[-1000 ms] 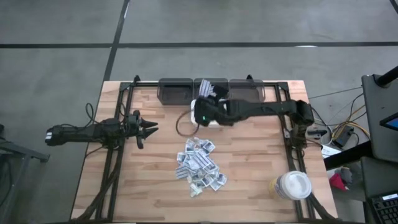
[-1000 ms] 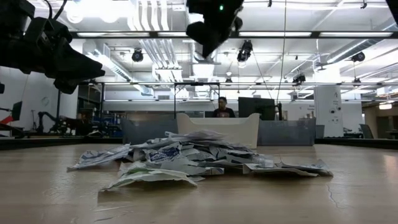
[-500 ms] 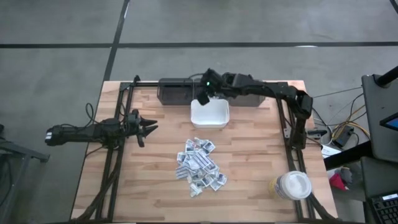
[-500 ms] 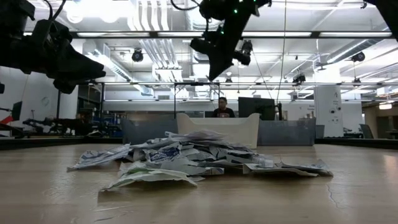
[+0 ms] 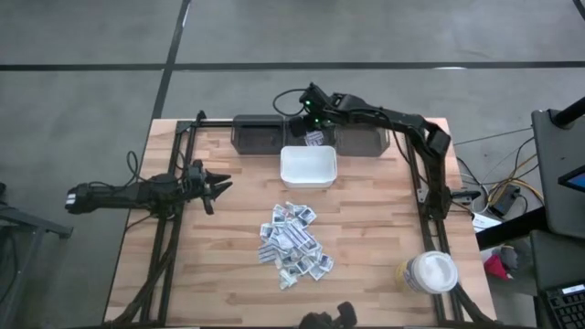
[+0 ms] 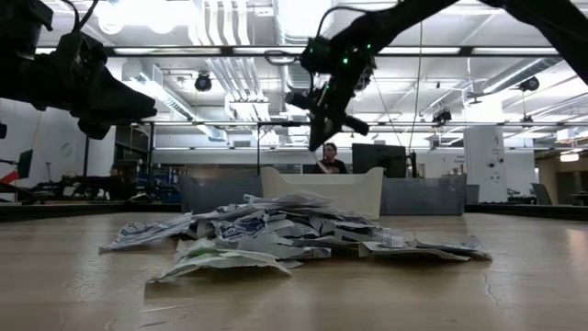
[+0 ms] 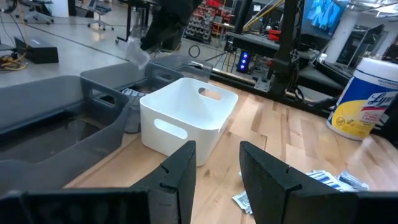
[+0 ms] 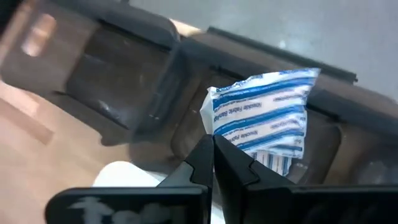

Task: Pick & Place First Aid Supplies
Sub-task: Put the blue bandage into the middle black bin

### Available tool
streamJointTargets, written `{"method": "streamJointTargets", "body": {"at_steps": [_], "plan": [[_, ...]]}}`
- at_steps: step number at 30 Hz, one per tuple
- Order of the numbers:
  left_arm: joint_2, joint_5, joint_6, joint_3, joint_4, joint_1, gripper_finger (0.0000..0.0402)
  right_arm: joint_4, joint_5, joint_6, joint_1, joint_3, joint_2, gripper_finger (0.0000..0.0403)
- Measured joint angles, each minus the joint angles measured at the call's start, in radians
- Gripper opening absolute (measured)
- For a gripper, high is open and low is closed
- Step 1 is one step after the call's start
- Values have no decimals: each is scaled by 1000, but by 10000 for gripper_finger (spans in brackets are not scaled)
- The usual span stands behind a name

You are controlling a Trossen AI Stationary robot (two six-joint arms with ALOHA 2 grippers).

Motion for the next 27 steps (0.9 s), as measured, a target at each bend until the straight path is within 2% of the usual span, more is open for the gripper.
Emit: {"method": "streamJointTargets", "body": {"at_steps": [9,22,27], "plan": [[9,-10,0,0,0,1,124,18,-22,-3,-41,0,81,8],[16,-13,1,0,0,1,124,55,-120,-77,-67,0,123,9],[16,-13,1,0,0,1,124,60,-125,-105,-66,0,129,9]]}}
